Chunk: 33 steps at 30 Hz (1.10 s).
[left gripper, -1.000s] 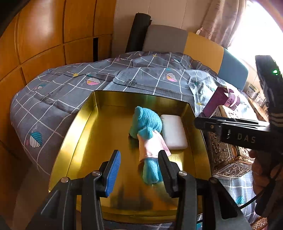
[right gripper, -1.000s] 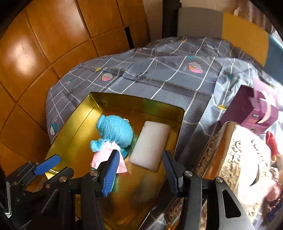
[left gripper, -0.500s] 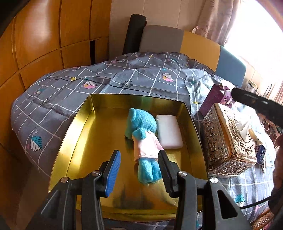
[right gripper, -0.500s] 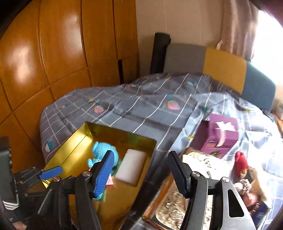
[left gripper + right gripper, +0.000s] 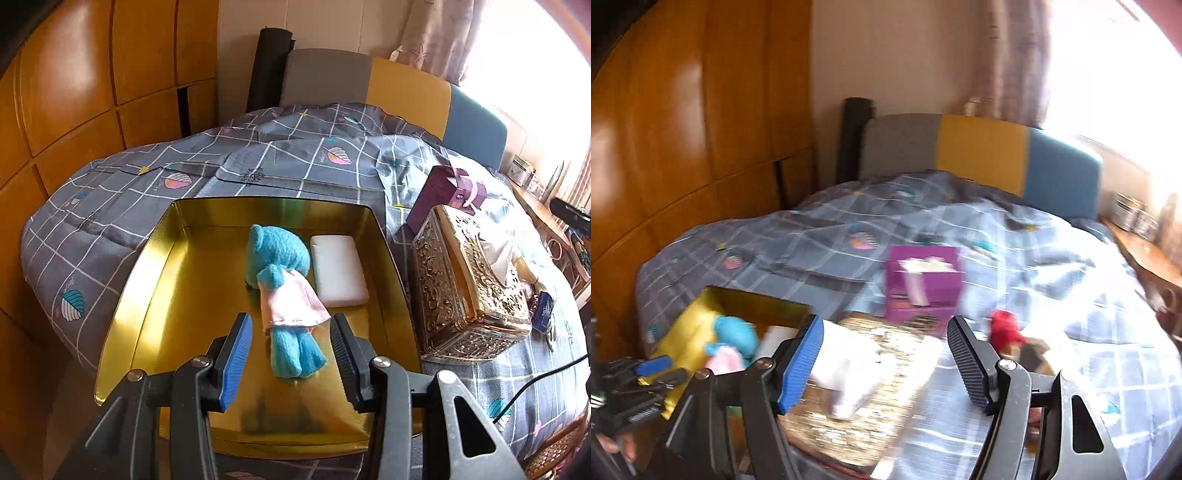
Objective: Organize soft objects
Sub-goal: 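Move the left gripper back to the pile and grasp the red sock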
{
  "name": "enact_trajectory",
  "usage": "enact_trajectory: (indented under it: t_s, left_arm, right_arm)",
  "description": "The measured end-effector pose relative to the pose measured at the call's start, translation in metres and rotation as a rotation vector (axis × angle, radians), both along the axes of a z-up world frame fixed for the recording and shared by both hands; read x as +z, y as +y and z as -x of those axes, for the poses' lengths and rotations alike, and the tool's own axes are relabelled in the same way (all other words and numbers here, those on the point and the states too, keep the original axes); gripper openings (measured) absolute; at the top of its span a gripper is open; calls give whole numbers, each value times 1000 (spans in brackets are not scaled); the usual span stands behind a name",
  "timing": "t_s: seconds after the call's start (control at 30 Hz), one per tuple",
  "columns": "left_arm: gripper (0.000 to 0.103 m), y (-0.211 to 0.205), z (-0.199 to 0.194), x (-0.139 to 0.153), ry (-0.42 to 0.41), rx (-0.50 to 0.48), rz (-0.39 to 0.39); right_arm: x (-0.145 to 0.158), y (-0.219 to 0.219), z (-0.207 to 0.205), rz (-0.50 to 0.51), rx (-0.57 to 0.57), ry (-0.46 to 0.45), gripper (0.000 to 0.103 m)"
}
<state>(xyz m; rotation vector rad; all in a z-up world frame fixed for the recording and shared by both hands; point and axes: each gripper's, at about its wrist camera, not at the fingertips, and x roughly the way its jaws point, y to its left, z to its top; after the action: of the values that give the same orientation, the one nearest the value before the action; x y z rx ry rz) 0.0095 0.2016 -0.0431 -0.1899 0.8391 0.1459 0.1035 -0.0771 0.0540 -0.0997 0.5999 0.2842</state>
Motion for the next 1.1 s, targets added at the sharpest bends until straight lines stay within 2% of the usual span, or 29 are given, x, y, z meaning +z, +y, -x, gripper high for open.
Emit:
enact_trajectory:
  t_s: [0.1,0.37,0.5,0.6,0.73,0.8,0.87,0.97,1.1]
  left_arm:
    - [44,-4,-1,1,-1,-15,2]
    - [44,-12,-6,2,10,-41,39]
    - [44,-21,-6,14,-18,-71,34]
    - [44,-34,-7,34,-63,-130,39]
    - [44,-70,-15,72,-130,-242,27]
    - [44,-95,-22,90,-153,-311,15]
    - [44,-123,-32,104,-167,-376,-7]
    - [44,-172,-53,120,-167,-486,-20]
    - [44,-236,-90,127,-99,-604,39]
  right_arm:
    - [-6,-36,-6,7,-92,15,76]
    - [-30,-140,-21,23,-344,72,76]
    - [-50,-192,-32,16,-464,117,76]
    - [-69,-228,-34,-21,-536,150,76]
    - [-85,-262,-31,-132,-621,211,76]
    - [-82,-271,-29,-196,-626,194,76]
    - [-81,-273,-27,-211,-637,189,76]
    - [-80,-275,-25,-246,-632,190,76]
    - [-77,-274,-24,-246,-643,184,76]
